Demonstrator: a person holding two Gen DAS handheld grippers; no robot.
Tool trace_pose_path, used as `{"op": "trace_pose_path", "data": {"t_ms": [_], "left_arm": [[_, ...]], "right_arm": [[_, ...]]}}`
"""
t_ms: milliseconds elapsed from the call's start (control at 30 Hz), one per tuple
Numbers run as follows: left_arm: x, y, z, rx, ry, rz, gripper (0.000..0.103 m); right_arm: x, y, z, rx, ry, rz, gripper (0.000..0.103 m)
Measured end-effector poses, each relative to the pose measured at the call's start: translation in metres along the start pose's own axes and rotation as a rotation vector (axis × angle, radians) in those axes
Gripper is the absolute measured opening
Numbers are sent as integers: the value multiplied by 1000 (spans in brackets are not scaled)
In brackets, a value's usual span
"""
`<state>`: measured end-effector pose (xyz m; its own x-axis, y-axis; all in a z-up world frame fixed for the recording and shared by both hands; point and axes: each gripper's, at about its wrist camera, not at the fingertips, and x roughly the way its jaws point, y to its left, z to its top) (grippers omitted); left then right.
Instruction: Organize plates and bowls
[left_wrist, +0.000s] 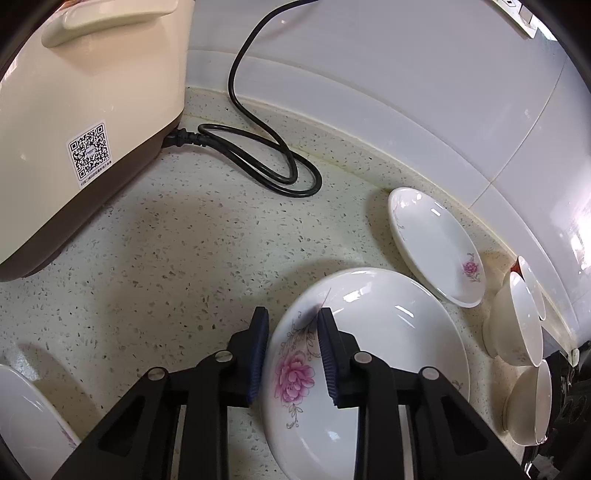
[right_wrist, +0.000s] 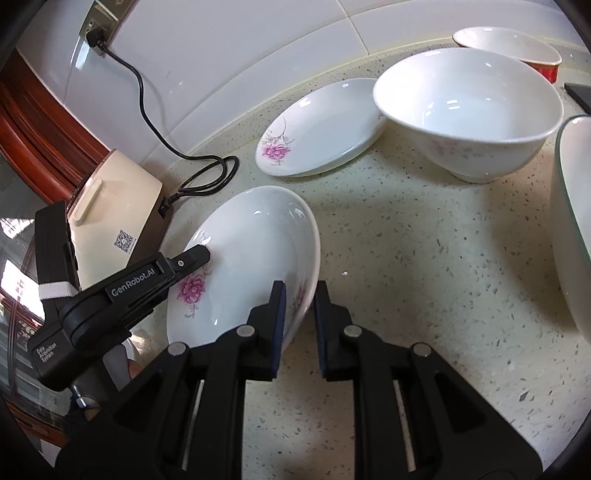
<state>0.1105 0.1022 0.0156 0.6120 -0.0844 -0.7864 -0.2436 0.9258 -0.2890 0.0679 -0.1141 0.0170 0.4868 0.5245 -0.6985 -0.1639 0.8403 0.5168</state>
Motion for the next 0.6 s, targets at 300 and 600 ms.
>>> {"op": "trace_pose_path", "data": {"t_ms": [300, 600], "left_arm": [[0, 3, 0, -6, 1, -12, 27], [-6, 1, -1, -7, -25, -15, 27]], "right_arm": [[-1, -1, 0, -10, -9, -4, 20], [-7, -1, 0, -15, -23, 2, 19]]}}
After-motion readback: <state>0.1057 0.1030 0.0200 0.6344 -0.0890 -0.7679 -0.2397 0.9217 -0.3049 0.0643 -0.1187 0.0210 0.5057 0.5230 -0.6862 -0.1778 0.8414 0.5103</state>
